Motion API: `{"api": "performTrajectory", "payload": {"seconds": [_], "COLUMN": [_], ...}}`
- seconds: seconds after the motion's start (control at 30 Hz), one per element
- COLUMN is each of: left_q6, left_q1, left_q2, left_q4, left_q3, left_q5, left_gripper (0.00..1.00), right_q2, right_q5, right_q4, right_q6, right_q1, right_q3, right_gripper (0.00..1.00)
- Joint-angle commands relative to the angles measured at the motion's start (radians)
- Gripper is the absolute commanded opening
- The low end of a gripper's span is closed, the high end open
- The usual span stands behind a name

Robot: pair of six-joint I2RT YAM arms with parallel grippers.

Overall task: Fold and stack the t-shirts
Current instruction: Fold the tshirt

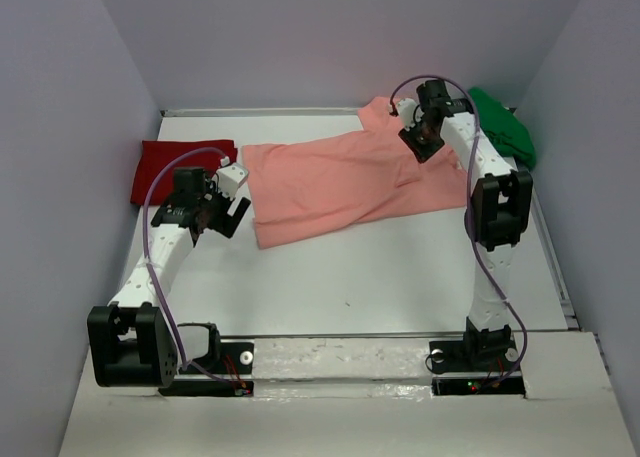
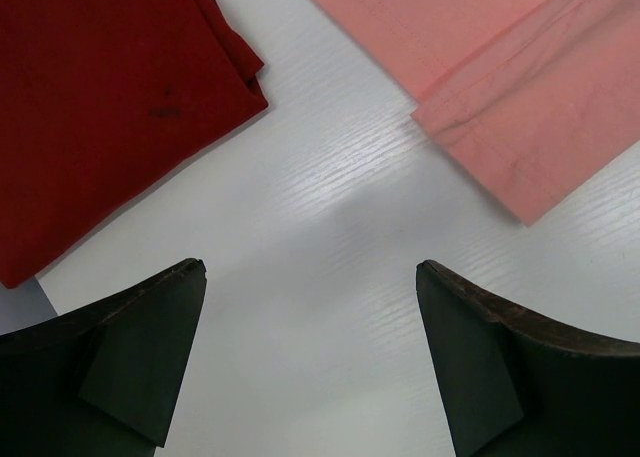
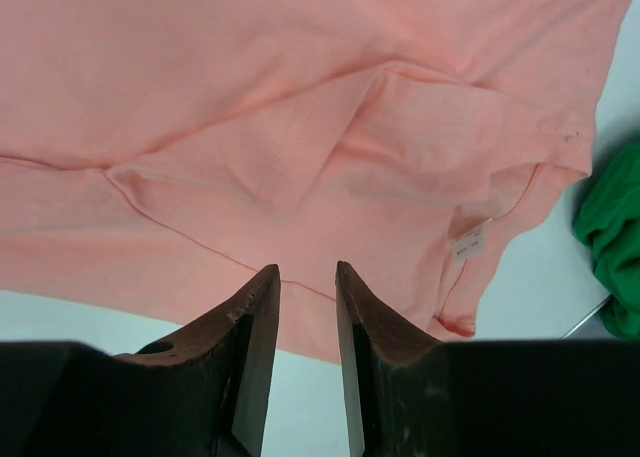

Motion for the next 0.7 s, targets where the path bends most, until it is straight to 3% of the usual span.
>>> {"api": "performTrajectory", "payload": {"seconds": [0.0, 0.67], "left_q6": [0.008, 0.005], "left_q1": [0.006, 0.006], "left_q2": [-0.020, 0.000], "left_q4": [0.004, 0.000], "left_q3": [-0.011, -0.011], "left_q5": [0.013, 0.016], "left_gripper": [0.99, 0.99], "right_q2": [0.040, 0.100], "right_q5": [-0.120, -0.086], "right_q4": [-0.097, -0.061], "right_q6": [0.041, 0.039], "right_q1": [0.005, 0.005], "right_q3": [0.087, 0.009], "right_gripper": [0.35, 0.37]}}
